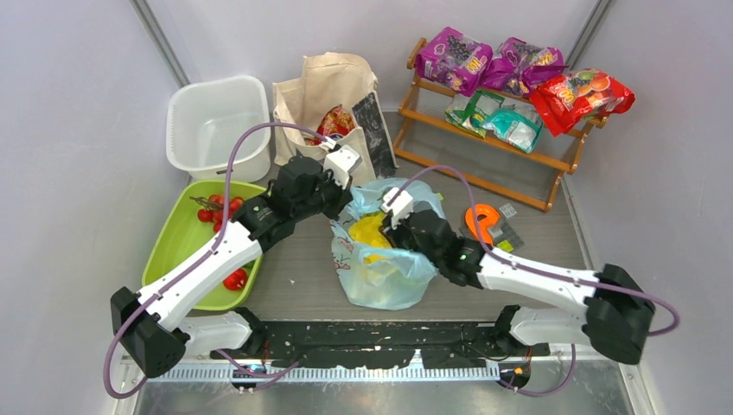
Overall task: Untie the knot of the grocery bags and take out the mixed food
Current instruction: Pick up the fake vegetable from the takeout bag.
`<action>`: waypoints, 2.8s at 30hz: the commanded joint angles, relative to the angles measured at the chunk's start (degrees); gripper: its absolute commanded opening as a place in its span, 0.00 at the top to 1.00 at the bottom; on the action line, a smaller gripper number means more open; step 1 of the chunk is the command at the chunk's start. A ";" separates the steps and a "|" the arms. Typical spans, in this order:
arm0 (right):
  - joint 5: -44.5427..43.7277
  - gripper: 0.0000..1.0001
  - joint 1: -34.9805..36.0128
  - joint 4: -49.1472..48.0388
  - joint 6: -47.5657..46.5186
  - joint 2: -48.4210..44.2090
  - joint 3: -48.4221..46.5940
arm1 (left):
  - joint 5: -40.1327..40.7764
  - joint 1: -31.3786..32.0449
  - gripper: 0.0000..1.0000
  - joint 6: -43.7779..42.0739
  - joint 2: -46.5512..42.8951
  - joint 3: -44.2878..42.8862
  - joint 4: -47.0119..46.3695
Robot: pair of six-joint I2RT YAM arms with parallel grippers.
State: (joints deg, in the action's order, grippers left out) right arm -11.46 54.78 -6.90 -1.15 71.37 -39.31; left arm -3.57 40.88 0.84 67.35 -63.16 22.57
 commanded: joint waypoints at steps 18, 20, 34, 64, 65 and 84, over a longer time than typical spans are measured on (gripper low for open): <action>-18.32 0.95 0.28 -4.25 15.07 -27.91 3.05 | -1.11 0.25 1.00 -1.97 -3.12 2.17 -3.01; -16.00 0.95 0.24 -3.63 15.59 -29.17 2.07 | 0.71 0.25 1.00 -1.78 -2.62 1.54 -1.91; 7.34 0.95 -0.19 -3.28 16.69 -35.48 -2.39 | 2.87 0.25 1.00 1.40 -3.39 0.90 -1.38; -4.99 0.95 -0.38 -8.75 40.17 -17.69 -27.78 | -22.69 0.16 0.00 -1.79 -27.30 9.91 -28.27; -3.11 0.95 -0.38 -9.54 42.79 -17.46 -26.99 | -22.47 0.16 0.00 -1.45 -26.87 9.97 -28.98; 6.54 0.95 0.76 -13.15 53.85 -10.94 -27.35 | -19.67 0.16 0.00 6.46 -19.39 8.17 -38.10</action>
State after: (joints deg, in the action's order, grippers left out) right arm -7.55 54.68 -15.07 50.26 61.01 -65.14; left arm -25.63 40.80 6.04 48.05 -53.49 -10.96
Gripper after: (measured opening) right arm 0.173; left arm 0.994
